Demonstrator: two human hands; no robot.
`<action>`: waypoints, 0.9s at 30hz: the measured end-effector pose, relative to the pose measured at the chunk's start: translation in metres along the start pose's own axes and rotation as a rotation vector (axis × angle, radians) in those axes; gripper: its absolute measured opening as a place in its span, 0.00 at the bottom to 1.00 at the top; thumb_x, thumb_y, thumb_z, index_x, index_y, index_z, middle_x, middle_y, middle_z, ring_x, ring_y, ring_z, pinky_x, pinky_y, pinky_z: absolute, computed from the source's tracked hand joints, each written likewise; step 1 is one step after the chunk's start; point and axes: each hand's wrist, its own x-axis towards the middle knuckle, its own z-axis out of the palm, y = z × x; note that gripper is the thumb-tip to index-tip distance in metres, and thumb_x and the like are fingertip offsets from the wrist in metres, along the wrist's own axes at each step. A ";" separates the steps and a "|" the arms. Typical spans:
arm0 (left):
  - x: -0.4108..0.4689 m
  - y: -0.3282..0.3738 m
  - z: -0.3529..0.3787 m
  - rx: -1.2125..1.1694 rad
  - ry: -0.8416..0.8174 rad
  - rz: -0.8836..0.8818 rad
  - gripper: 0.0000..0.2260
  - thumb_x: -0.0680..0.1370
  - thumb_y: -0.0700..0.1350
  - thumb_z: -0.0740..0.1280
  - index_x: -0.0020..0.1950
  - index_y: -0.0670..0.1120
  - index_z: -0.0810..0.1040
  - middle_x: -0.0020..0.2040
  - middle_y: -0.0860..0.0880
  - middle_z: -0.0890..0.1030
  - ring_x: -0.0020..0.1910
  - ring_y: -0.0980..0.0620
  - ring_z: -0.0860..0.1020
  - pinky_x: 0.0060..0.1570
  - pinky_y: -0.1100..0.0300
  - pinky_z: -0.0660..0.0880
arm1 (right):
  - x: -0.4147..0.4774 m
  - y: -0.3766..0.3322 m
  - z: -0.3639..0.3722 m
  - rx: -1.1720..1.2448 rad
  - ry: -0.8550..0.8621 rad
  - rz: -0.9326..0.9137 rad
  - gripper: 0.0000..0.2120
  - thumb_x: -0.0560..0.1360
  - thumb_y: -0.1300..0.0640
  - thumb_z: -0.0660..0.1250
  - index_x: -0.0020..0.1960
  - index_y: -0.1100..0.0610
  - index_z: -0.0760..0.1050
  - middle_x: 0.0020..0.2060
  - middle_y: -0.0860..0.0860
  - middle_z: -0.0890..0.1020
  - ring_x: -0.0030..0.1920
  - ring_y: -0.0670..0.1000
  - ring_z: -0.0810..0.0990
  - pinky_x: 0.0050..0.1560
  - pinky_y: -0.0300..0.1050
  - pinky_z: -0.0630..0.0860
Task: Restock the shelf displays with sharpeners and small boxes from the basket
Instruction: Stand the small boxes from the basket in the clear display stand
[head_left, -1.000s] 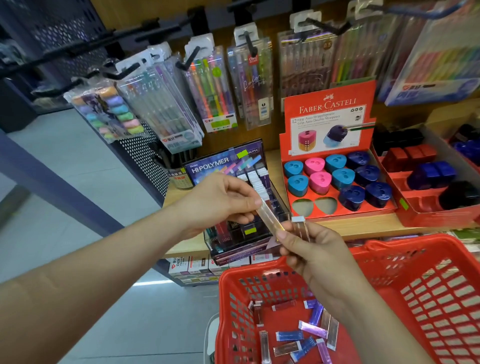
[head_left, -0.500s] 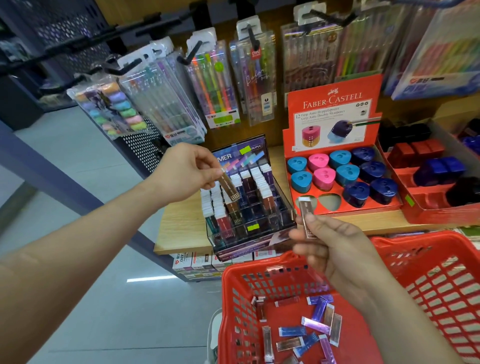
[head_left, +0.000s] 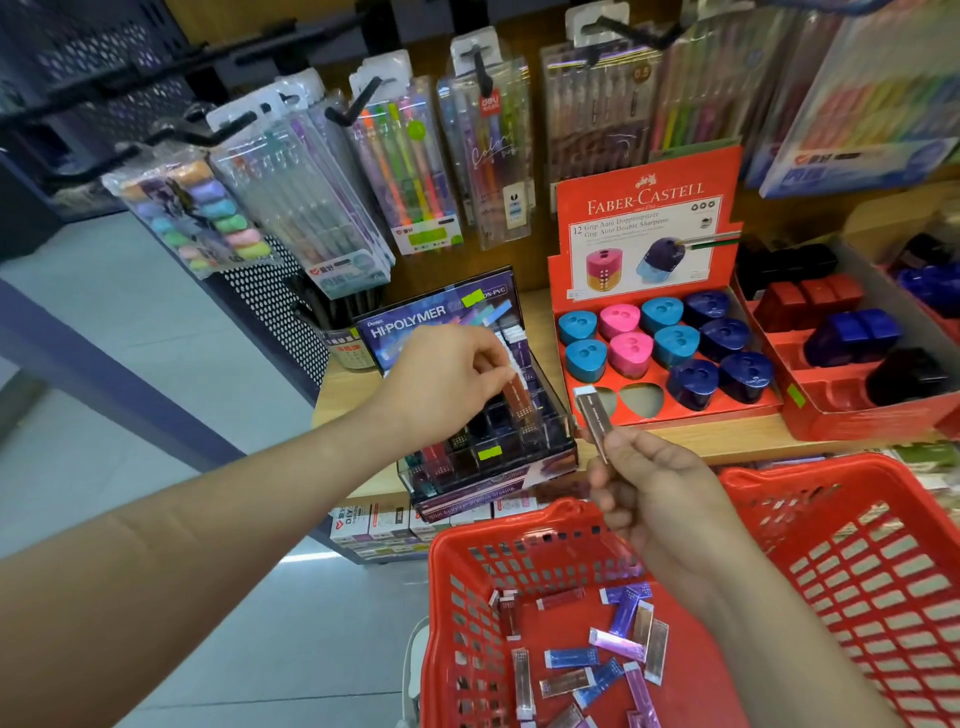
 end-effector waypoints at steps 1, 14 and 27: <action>0.000 0.001 0.002 0.020 0.005 0.015 0.05 0.76 0.47 0.70 0.46 0.46 0.83 0.39 0.53 0.82 0.40 0.58 0.79 0.48 0.58 0.78 | -0.001 0.000 0.000 0.001 -0.004 -0.012 0.09 0.81 0.60 0.61 0.43 0.56 0.75 0.29 0.53 0.77 0.25 0.46 0.72 0.24 0.35 0.64; 0.004 0.005 0.015 0.266 -0.046 0.129 0.05 0.77 0.50 0.68 0.46 0.48 0.79 0.40 0.53 0.79 0.40 0.54 0.77 0.42 0.59 0.75 | -0.003 -0.002 -0.001 0.013 0.016 -0.043 0.05 0.76 0.55 0.67 0.45 0.57 0.78 0.34 0.55 0.85 0.28 0.46 0.80 0.25 0.34 0.68; 0.006 0.023 -0.021 -0.577 -0.146 -0.243 0.02 0.74 0.39 0.72 0.45 0.42 0.83 0.38 0.42 0.84 0.36 0.50 0.82 0.38 0.63 0.80 | 0.000 0.000 0.001 -0.091 0.033 -0.127 0.06 0.79 0.59 0.65 0.52 0.56 0.80 0.40 0.53 0.85 0.35 0.48 0.81 0.30 0.36 0.73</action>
